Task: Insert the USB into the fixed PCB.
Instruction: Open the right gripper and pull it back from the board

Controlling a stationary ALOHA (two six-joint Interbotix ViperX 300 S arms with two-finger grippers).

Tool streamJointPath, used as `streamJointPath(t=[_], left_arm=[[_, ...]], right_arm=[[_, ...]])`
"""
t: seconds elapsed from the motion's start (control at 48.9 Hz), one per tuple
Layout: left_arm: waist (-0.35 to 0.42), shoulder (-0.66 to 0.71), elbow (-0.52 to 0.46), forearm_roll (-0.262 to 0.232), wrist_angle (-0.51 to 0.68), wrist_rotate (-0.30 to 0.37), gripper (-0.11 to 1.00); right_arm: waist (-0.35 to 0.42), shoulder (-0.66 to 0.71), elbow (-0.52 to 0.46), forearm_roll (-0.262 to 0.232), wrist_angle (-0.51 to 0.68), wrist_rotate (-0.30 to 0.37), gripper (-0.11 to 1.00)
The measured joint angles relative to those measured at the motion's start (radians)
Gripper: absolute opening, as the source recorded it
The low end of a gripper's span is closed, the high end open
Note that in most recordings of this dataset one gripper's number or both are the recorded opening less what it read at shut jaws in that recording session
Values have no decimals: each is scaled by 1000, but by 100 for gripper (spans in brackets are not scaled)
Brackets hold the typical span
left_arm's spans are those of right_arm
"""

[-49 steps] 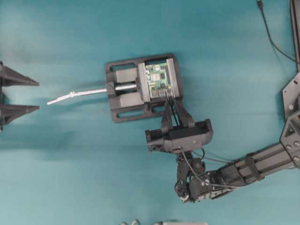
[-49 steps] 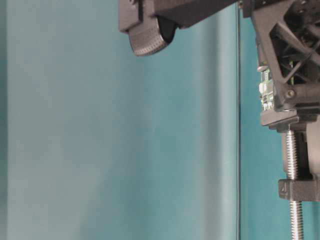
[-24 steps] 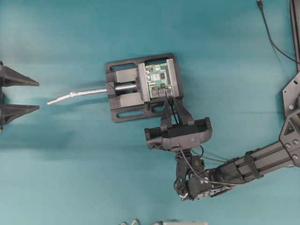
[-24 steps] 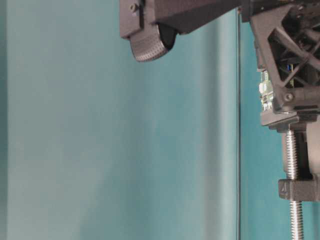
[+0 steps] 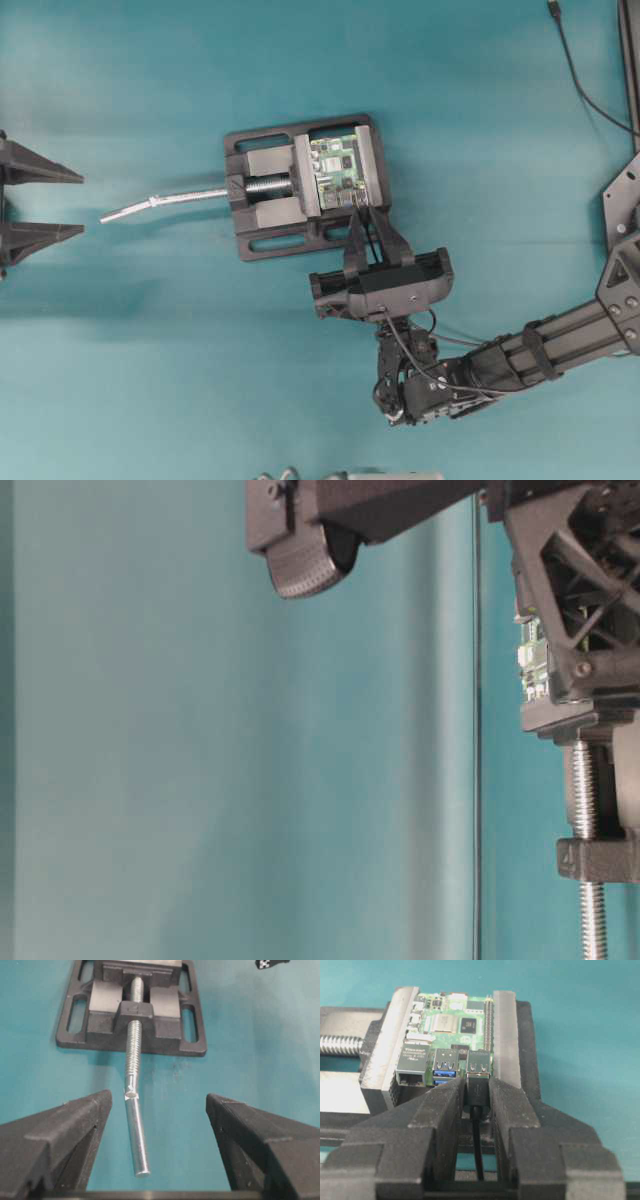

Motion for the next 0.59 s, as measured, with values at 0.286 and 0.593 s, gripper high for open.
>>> streamJointPath(t=[0.286,0.593], left_arm=[[0,-2,0,0,0,0,92],[0,-2,0,0,0,0,92]], right_arm=[[-2,0,3,3,3,-2,28],[-12,2,6,14,3,-2,49]])
